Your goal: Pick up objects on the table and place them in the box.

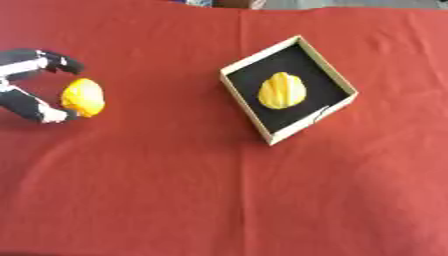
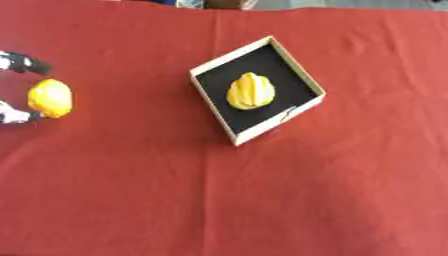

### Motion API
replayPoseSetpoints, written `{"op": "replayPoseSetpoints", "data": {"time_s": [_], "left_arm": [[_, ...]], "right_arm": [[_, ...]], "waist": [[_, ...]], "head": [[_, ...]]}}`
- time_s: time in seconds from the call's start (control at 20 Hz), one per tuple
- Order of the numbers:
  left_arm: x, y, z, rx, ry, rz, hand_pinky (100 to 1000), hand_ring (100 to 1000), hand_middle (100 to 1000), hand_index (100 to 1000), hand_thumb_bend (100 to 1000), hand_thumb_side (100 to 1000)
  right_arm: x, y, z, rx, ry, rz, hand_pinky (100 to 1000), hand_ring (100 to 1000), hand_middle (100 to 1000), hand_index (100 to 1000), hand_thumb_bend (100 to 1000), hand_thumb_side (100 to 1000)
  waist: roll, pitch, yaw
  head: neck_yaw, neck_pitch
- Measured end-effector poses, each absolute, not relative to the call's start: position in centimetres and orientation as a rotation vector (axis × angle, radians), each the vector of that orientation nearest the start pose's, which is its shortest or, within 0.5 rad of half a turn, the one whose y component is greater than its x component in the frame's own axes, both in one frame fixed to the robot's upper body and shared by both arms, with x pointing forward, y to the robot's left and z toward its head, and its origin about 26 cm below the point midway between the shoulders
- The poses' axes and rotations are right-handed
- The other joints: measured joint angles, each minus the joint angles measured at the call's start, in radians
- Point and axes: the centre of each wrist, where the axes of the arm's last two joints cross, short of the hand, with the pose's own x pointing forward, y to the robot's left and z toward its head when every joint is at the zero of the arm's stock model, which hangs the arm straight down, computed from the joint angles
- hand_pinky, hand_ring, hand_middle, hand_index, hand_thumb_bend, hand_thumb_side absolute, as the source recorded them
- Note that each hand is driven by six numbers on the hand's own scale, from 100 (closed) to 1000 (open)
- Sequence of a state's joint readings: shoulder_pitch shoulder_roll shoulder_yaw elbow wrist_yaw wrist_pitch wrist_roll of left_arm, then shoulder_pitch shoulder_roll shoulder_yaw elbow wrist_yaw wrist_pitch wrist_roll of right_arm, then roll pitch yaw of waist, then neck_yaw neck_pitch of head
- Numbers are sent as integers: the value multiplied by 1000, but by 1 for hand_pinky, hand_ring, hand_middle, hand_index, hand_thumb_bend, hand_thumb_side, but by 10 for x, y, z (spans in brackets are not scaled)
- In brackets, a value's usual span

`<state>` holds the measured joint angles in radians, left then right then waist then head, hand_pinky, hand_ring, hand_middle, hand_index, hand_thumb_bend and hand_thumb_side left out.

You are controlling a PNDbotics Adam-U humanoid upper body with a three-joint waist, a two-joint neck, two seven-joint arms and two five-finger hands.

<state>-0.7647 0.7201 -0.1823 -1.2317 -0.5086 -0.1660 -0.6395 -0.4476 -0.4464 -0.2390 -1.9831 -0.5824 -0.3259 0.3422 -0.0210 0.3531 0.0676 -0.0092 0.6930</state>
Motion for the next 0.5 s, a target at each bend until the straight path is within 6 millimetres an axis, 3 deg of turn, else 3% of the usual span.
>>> {"op": "replayPoseSetpoints", "data": {"time_s": [0.05, 0.15, 0.3, 0.5], "left_arm": [[425, 349, 234, 677, -1354, -1532, 768, 766, 674, 797, 100, 100], [425, 347, 233, 724, -1355, -1519, 711, 699, 612, 734, 100, 100], [423, 342, 235, 799, -1376, -1514, 703, 686, 606, 720, 100, 100], [412, 316, 260, 878, -1521, -1559, 710, 684, 600, 715, 100, 100]], "right_arm": [[301, -320, 274, -451, 3377, -580, 943, 892, 692, 828, 100, 557], [301, -320, 274, -453, 3378, -579, 943, 891, 690, 828, 100, 557], [301, -320, 274, -454, 3379, -578, 943, 890, 690, 828, 100, 555], [301, -320, 274, -456, 3378, -572, 941, 887, 690, 828, 100, 552]], "waist": [[0, 1, 0], [1, 1, 0], [1, 1, 1], [-1, 1, 10]], "head": [[0, 0], [1, 0], [2, 0], [2, 0]]}}
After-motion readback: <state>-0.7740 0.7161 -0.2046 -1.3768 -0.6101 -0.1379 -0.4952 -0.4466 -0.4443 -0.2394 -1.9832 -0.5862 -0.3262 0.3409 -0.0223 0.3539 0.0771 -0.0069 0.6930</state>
